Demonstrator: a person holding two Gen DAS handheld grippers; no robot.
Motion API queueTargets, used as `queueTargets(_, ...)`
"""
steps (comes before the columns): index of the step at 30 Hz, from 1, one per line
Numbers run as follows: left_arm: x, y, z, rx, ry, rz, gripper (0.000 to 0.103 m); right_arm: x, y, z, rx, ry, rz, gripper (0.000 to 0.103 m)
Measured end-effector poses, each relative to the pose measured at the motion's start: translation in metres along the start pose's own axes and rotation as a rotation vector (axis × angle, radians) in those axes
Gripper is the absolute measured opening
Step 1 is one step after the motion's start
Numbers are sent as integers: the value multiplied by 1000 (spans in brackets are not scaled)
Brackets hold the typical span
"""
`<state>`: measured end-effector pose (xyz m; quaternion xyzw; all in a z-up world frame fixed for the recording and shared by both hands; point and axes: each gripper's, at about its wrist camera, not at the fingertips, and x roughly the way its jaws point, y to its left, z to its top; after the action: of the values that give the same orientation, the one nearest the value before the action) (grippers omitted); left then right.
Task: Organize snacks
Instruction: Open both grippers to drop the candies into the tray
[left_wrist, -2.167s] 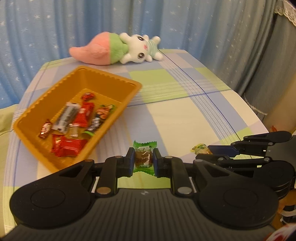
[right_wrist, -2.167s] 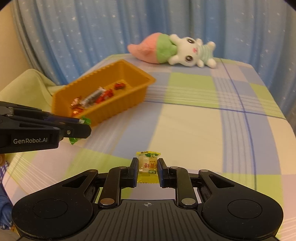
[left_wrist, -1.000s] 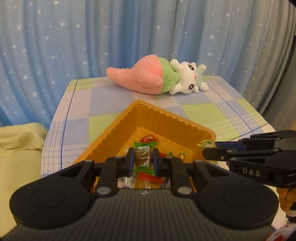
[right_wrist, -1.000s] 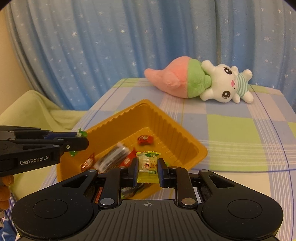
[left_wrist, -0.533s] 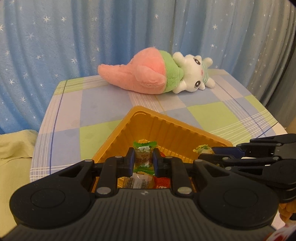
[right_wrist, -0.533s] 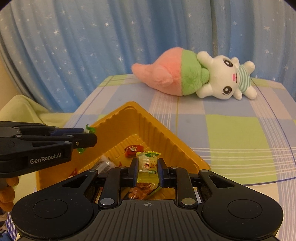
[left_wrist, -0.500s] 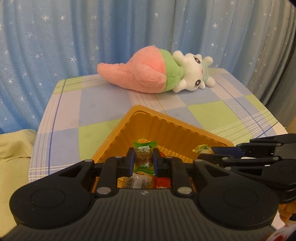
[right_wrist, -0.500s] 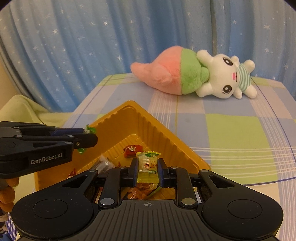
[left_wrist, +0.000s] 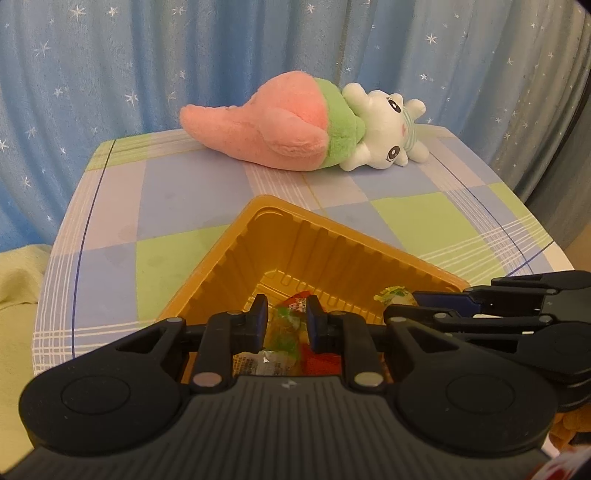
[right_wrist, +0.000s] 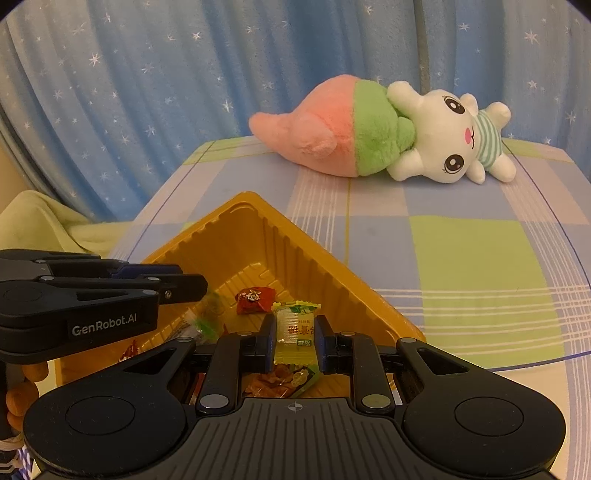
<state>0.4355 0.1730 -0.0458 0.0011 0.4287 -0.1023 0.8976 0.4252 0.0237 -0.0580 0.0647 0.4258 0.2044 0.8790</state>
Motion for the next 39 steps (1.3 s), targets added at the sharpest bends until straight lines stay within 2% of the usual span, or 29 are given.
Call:
queueTargets(2,-2,0,-1,-4,0,1,30,0,-1,1,6,0,4,22)
queueTargets(4,-4,2,-2,-13,0,1,34,0,-1,1,9,-2,4,22)
queueTargets(21,-24,9,-6,-41,-17,-4,35,-3,2,7,18,-28,17,22)
queueTargets(22,-25,9,-7,-42,-18,-3,36,-4,2,7,18,-31,21,22)
queueTargets(25,-30,10,-9,-46,-25,7,47,-5,1,9,53,-34,41,23)
queueTargets(27,-32,10,-9,-47,-29,12,49,-6,-1,10,79,-32,45,33)
queueTargets(29,-35,11,-10,-57,-25,11,55,-10,-1,10,89,-47,43,64)
queueTargets(31,-39,12,-11,-62,-27,12,57,-16,-1,8,95,-79,36,68)
queueTargets(39,-52,12,-17,-69,-37,10,63,-26,0,2,126,-83,38,69)
